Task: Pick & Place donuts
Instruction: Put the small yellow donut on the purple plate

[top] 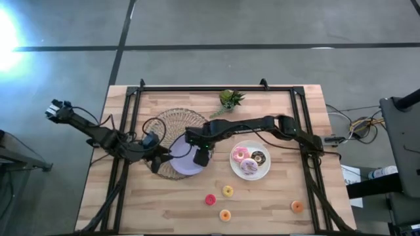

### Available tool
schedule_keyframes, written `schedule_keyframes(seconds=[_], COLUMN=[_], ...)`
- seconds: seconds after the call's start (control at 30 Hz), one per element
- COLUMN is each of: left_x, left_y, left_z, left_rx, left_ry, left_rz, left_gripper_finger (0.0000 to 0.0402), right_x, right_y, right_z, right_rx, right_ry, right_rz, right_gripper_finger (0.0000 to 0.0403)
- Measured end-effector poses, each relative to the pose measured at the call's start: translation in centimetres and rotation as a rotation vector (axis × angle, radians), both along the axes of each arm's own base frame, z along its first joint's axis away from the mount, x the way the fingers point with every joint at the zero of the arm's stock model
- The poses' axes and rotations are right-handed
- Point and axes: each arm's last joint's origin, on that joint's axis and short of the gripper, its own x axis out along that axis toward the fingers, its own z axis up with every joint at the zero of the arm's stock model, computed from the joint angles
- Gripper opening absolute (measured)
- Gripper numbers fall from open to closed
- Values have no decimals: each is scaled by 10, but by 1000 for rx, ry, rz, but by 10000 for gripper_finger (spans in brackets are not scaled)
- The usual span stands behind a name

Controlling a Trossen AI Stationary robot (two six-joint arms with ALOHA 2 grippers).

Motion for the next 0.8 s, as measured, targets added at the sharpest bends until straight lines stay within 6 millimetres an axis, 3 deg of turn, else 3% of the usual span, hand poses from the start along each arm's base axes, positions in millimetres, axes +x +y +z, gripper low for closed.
schedule_keyframes(seconds=[0.17, 0.37, 0.6, 0.8], left_x=[-2, -4, -4, -4], left_y=[-2, -5, -5, -5], left_z=[-2, -2, -4, -5], left_rx=[-6, -4, 39, 47], left_ry=[19, 21, 38, 47], left_rz=[-11, -30, -48, -57], left_gripper_finger=[162, 162, 162, 162], right_x=[-21, -68, -126, -149], right_y=[20, 67, 121, 166], right_z=[31, 39, 31, 8], right_rx=[-103, -141, -159, -193], right_ry=[13, 52, -88, -178], right_rz=[242, 483, 648, 808], right_gripper_finger=[200, 190, 180, 205])
